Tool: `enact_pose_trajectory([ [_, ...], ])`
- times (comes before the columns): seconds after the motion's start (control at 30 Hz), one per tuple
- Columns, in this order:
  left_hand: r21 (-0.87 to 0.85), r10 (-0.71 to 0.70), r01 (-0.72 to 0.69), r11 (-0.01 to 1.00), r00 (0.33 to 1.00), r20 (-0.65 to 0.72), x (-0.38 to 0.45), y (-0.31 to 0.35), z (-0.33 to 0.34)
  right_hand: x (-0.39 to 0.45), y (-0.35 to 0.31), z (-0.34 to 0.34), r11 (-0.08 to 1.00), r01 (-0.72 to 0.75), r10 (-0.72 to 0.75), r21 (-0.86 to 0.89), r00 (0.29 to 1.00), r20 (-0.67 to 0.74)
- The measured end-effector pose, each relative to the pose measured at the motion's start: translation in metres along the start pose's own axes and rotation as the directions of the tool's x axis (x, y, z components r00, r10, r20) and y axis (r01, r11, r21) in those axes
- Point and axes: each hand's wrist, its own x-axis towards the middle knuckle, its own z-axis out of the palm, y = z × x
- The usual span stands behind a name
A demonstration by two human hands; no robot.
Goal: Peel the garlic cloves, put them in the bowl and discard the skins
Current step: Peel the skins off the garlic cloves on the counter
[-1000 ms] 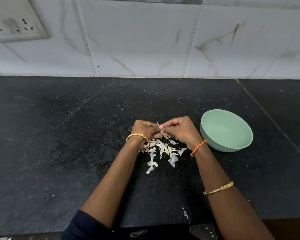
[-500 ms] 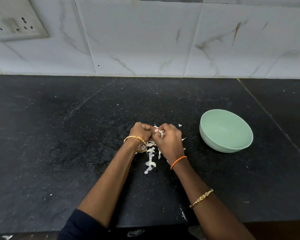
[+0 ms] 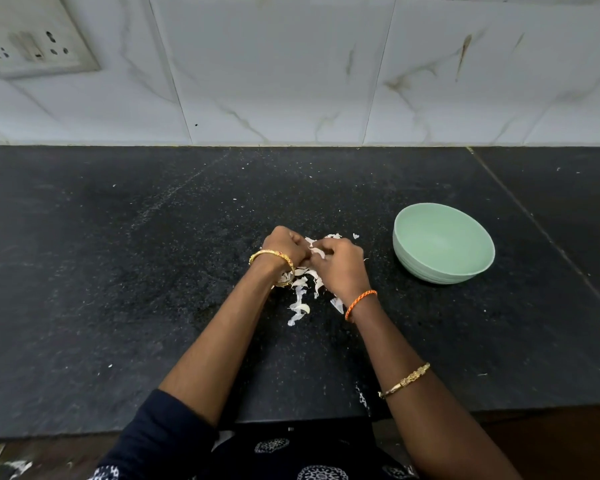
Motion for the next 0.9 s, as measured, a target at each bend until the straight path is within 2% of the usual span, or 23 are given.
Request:
enact_pose_trajectory([
  [0.07, -0.136, -0.047, 0.055, 0.989, 0.997, 0.061, -0.002, 0.005, -0.006, 0.003, -0.002, -0.009, 0.985, -0.097, 0.092, 0.14, 0.995, 0.041],
  [0.17, -0.167, -0.06, 0.076, 0.983, 0.993, 0.102, -0.006, 0.007, -0.02, 0.007, -0.002, -0.021, 0.923, -0.234, 0.218, 0.307, 0.972, 0.085],
  [0.23, -0.177, -0.055, 0.078, 0.981, 0.99, 0.128, -0.01, 0.005, -0.029, 0.009, 0.001, -0.026, 0.925, -0.263, 0.247, 0.274, 0.965, 0.094],
  [0.43, -0.125, -0.081, 0.089, 0.988, 0.994, 0.07, -0.017, -0.01, -0.046, 0.008, 0.011, -0.027, 0.939, -0.286, 0.274, 0.191, 0.958, 0.089],
  [0.53, -0.015, -0.079, 0.08, 0.997, 0.993, 0.086, -0.015, -0.012, -0.047, 0.011, 0.014, -0.028, 0.951, -0.258, 0.251, 0.168, 0.966, 0.061],
  [0.7, 0.19, -0.086, 0.065, 0.98, 0.991, 0.104, -0.012, -0.01, -0.056, 0.015, 0.019, -0.027, 0.981, -0.192, 0.191, 0.029, 0.981, 0.032],
  [0.8, 0.249, -0.081, 0.052, 0.967, 0.991, 0.108, -0.007, -0.009, -0.059, 0.021, 0.019, -0.029, 0.981, -0.196, 0.196, -0.013, 0.98, 0.024],
  [0.9, 0.276, -0.073, 0.046, 0.96, 0.993, 0.088, -0.006, -0.011, -0.057, 0.023, 0.021, -0.028, 0.979, -0.154, 0.158, -0.135, 0.987, 0.023],
])
